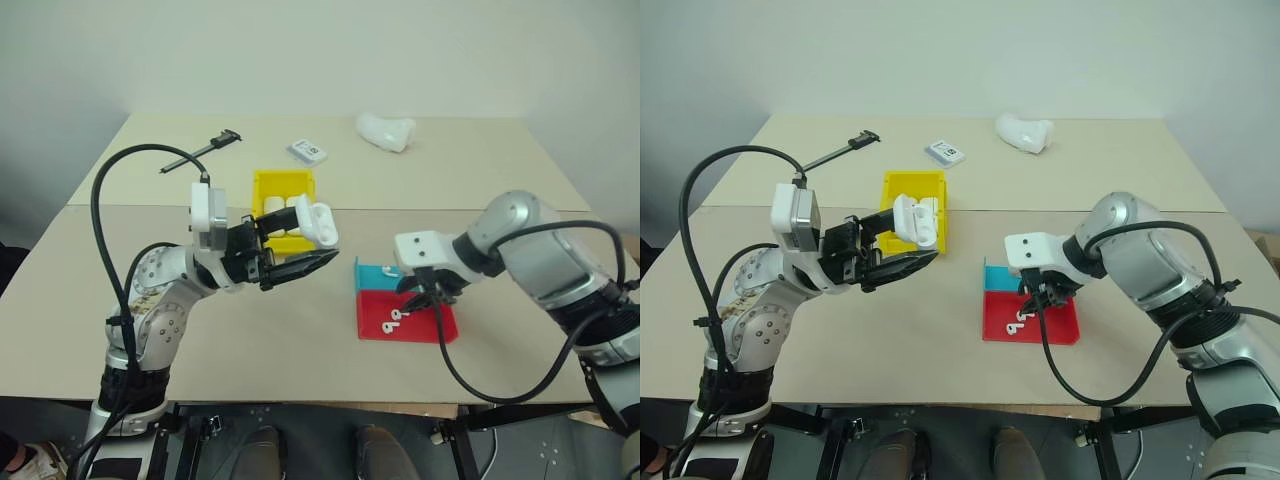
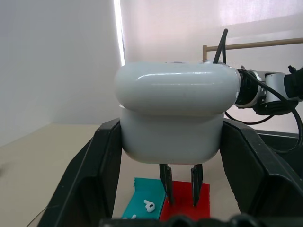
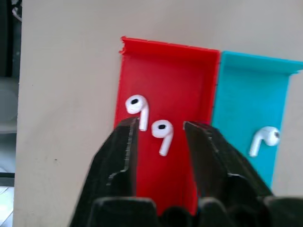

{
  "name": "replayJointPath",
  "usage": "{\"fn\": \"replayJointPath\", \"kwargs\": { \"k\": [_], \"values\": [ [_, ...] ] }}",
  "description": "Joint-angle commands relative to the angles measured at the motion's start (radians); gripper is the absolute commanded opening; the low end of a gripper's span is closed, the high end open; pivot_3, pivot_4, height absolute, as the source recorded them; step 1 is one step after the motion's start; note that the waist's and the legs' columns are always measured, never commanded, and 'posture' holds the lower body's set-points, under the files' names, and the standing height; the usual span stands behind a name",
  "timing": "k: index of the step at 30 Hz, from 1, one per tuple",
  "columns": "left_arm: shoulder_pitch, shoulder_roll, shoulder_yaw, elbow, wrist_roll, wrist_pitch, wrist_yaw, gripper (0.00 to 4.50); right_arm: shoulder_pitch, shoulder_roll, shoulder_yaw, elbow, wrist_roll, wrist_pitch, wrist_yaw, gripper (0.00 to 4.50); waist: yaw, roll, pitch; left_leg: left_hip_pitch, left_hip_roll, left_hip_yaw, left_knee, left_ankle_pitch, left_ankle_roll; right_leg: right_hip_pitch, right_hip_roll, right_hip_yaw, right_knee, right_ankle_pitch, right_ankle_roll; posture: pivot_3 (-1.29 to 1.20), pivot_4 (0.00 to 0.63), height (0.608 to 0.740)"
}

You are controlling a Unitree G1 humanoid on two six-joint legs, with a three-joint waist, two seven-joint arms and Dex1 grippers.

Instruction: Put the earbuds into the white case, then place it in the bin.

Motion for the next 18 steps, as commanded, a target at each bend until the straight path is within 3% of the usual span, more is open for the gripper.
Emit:
{"fn": "replayJointPath", "kwargs": {
  "k": [1, 18],
  "values": [
    [-0.005, 0.002, 0.005, -0.037, -0.02, -0.015, 0.003, 2.79, 0.005, 0.003, 0.005, -0.05, -0.015, 0.036, -0.011, 1.73, -0.001, 0.0, 0.0, 0.0, 0.0, 0.0, 0.0, 0.0, 0.0, 0.0, 0.0, 0.0, 0.0, 0.0, 0.0, 0.0, 0.15, 0.74],
    [0.002, 0.004, -0.004, -0.044, -0.019, -0.012, 0.007, 2.79, 0.037, 0.041, 0.077, -0.042, -0.137, 0.08, -0.133, 1.73, -0.001, 0.0, 0.0, 0.0, 0.0, 0.0, 0.0, 0.0, 0.0, 0.0, 0.0, 0.0, 0.0, 0.0, 0.0, 0.0, 0.15, 0.74]
  ]
}}
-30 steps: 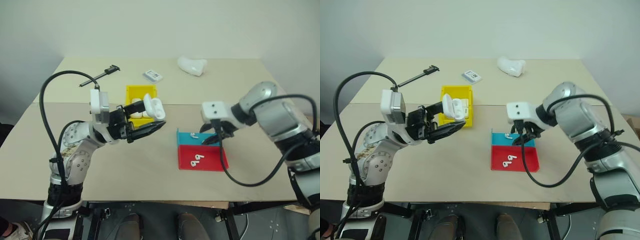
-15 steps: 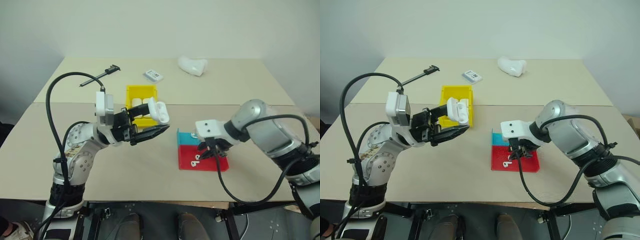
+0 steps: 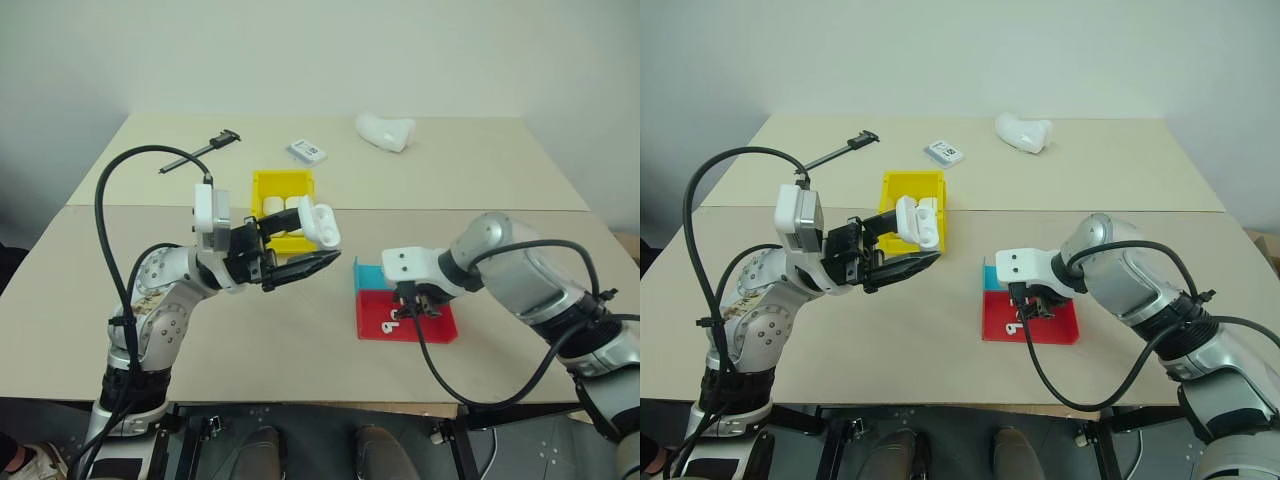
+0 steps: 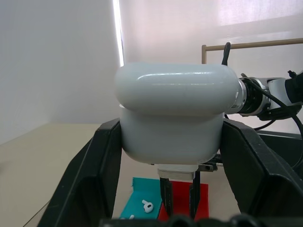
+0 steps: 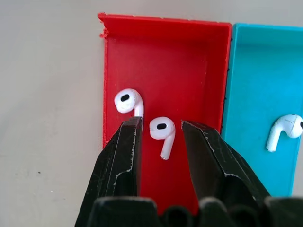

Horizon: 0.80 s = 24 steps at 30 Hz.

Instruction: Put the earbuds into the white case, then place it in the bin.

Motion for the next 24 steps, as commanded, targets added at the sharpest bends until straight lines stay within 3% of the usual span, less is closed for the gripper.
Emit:
{"fn": "replayJointPath", "kwargs": {
  "k": [1, 24],
  "values": [
    [0.002, 0.006, 0.005, -0.044, -0.019, -0.012, 0.0, 2.79, 0.005, 0.006, 0.005, -0.015, -0.024, -0.008, -0.016, 1.73, 0.0, 0.0, 0.0, 0.0, 0.0, 0.0, 0.0, 0.0, 0.0, 0.0, 0.0, 0.0, 0.0, 0.0, 0.0, 0.0, 0.15, 0.74],
    [0.011, 0.01, 0.011, -0.052, -0.012, -0.017, 0.008, 2.79, 0.037, 0.028, 0.015, 0.029, -0.097, -0.088, -0.033, 1.73, 0.0, 0.0, 0.0, 0.0, 0.0, 0.0, 0.0, 0.0, 0.0, 0.0, 0.0, 0.0, -0.001, 0.0, 0.0, 0.0, 0.15, 0.74]
  ]
}}
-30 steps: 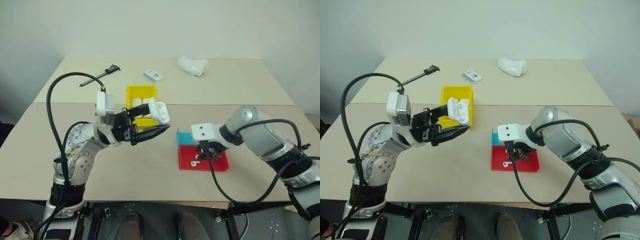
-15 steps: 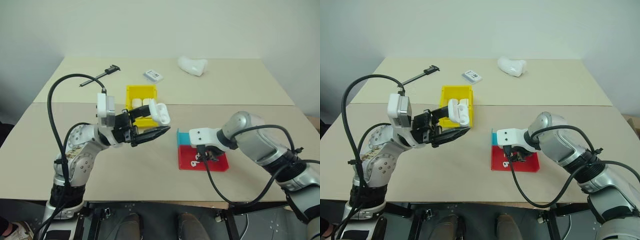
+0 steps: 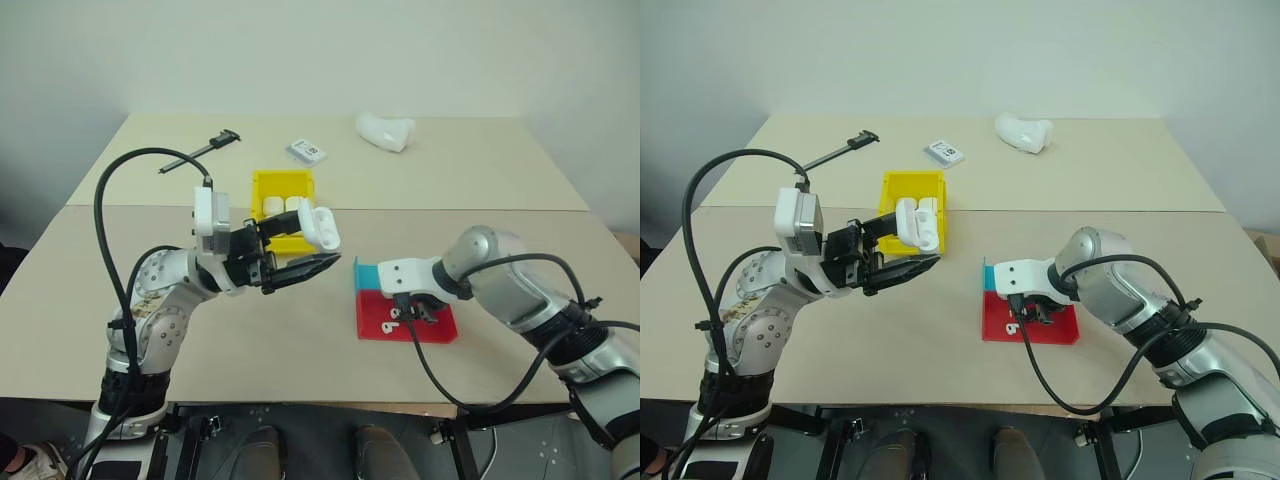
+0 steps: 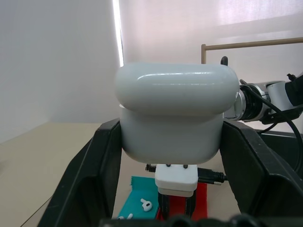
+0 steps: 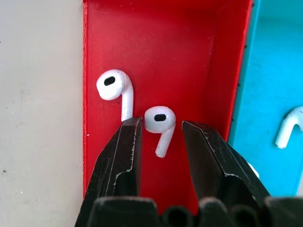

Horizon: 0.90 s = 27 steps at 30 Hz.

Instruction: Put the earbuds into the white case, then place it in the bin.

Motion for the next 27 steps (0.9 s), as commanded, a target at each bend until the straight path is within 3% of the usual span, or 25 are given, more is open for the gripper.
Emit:
{"fn": "replayJointPath", "kwargs": {
  "k": [1, 15, 20, 27],
  "values": [
    [-0.002, 0.009, 0.011, -0.038, -0.013, -0.016, 0.006, 2.79, 0.005, -0.001, -0.009, -0.009, -0.013, -0.016, -0.002, 1.73, 0.001, 0.0, 0.0, 0.0, 0.0, 0.0, 0.0, 0.0, 0.0, 0.0, 0.0, 0.0, 0.0, 0.0, 0.0, 0.0, 0.15, 0.74],
    [-0.003, 0.014, 0.011, -0.038, -0.009, -0.019, 0.007, 2.79, 0.023, -0.001, -0.004, -0.002, -0.028, -0.05, -0.001, 1.73, 0.0, 0.0, 0.0, 0.0, 0.0, 0.0, 0.0, 0.0, 0.0, 0.0, 0.0, 0.0, 0.0, 0.0, 0.0, 0.0, 0.15, 0.74],
    [-0.002, 0.015, 0.011, -0.039, -0.009, -0.019, 0.009, 2.79, 0.028, 0.0, -0.006, -0.003, -0.031, -0.05, 0.0, 0.61, 0.001, 0.0, 0.0, 0.0, 0.0, 0.0, 0.0, 0.0, 0.0, 0.001, 0.0, 0.0, 0.0, 0.0, 0.0, 0.0, 0.15, 0.74],
    [-0.007, 0.015, 0.007, -0.036, -0.014, -0.015, 0.004, 2.79, 0.042, 0.003, -0.026, -0.023, -0.024, -0.014, -0.019, 0.61, 0.0, 0.0, 0.0, 0.001, 0.0, 0.0, 0.0, 0.0, 0.0, 0.001, 0.0, 0.0, 0.0, 0.0, 0.0, 0.0, 0.15, 0.74]
  ]
}}
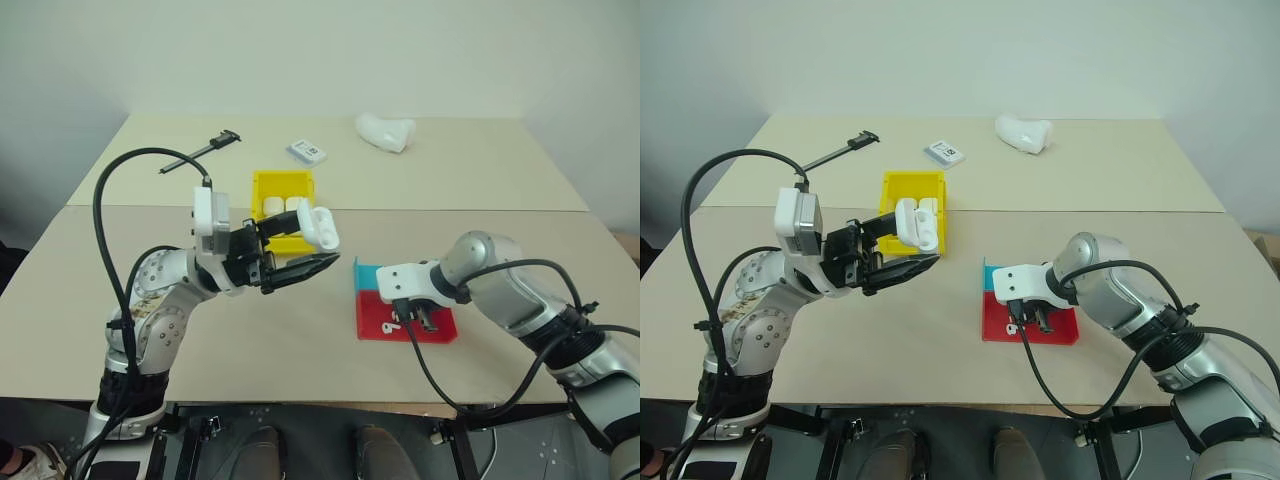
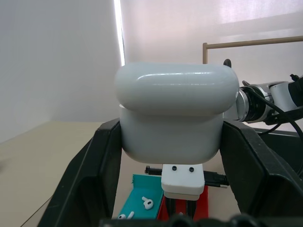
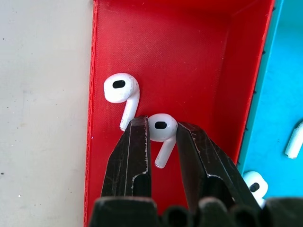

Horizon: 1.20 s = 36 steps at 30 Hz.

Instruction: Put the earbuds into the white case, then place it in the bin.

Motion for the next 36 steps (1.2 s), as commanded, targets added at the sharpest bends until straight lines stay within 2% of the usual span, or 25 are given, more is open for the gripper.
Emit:
{"fn": "replayJointPath", "kwargs": {
  "k": [1, 6, 11, 13, 16, 21, 26, 31, 36],
  "values": [
    [-0.01, 0.007, 0.005, -0.036, -0.016, -0.013, -0.001, 2.79, 0.016, 0.003, -0.034, -0.021, -0.002, 0.037, -0.019, 0.61, 0.0, 0.0, 0.0, 0.0, 0.0, 0.0, 0.0, 0.0, 0.0, 0.0, 0.0, 0.0, 0.0, 0.0, 0.0, 0.0, 0.15, 0.74],
    [-0.018, 0.0, -0.005, -0.036, -0.035, 0.0, -0.014, 2.79, 0.018, -0.016, -0.192, -0.088, 0.091, 0.137, -0.048, 0.61, 0.001, 0.0, 0.0, -0.001, 0.0, 0.0, 0.0, 0.0, 0.0, -0.001, 0.0, 0.0, 0.0, 0.0, 0.0, 0.0, 0.15, 0.74],
    [-0.043, -0.014, -0.014, -0.012, -0.046, 0.003, -0.022, 2.79, 0.102, -0.006, -0.517, -0.301, 0.289, 0.268, -0.111, 0.61, 0.003, 0.0, 0.0, -0.001, 0.0, 0.0, 0.0, 0.0, 0.0, 0.0, 0.0, 0.0, -0.002, 0.0, 0.0, 0.0, 0.15, 0.74],
    [-0.064, -0.028, -0.022, 0.007, -0.055, 0.002, -0.03, 2.79, 0.165, 0.066, -0.694, -0.415, 0.408, 0.312, -0.159, 0.61, 0.008, 0.0, 0.0, -0.001, 0.0, -0.001, 0.0, 0.0, 0.0, 0.0, 0.0, -0.001, -0.002, 0.0, 0.0, 0.0, 0.15, 0.74],
    [-0.093, -0.045, -0.034, 0.039, -0.064, 0.002, -0.052, 2.79, 0.222, 0.208, -0.887, -0.528, 0.559, 0.344, -0.269, 0.61, 0.008, 0.0, 0.0, -0.001, 0.0, -0.002, 0.0, 0.0, 0.0, 0.001, 0.0, -0.001, -0.002, 0.0, 0.0, 0.0, 0.15, 0.74],
    [-0.15, -0.071, -0.072, 0.107, -0.061, -0.002, -0.131, 2.79, 0.142, 0.506, -1.113, -0.628, 0.874, 0.494, -0.569, 0.61, -0.004, 0.001, -0.001, 0.0, 0.001, -0.002, 0.0, 0.0, 0.0, 0.001, 0.001, -0.001, -0.001, 0.001, 0.001, 0.0, 0.15, 0.74],
    [-0.198, -0.093, -0.088, 0.166, -0.038, -0.015, -0.166, 2.79, 0.124, 0.596, -1.108, -0.697, 1.047, 0.521, -0.775, 0.61, -0.002, 0.001, -0.001, -0.001, 0.0, -0.002, -0.002, 0.0, 0.0, 0.0, 0.001, 0.0, -0.002, 0.001, 0.0, 0.0, 0.15, 0.74],
    [-0.225, -0.101, -0.089, 0.207, -0.032, -0.021, -0.2, 2.79, 0.162, 0.541, -1.01, -0.708, 1.13, 0.502, -0.833, 0.61, -0.003, 0.001, -0.001, -0.001, -0.001, -0.002, -0.001, 0.0, 0.001, 0.001, 0.0, -0.001, -0.002, 0.001, 0.001, 0.0, 0.15, 0.74],
    [-0.234, -0.098, -0.08, 0.228, -0.02, -0.03, -0.22, 2.79, 0.209, 0.449, -0.919, -0.684, 1.101, 0.45, -0.849, 0.61, -0.004, 0.001, -0.001, -0.001, -0.001, -0.002, -0.001, 0.0, 0.001, 0.001, 0.0, -0.001, -0.002, 0.001, 0.001, 0.0, 0.15, 0.74]
  ]
}}
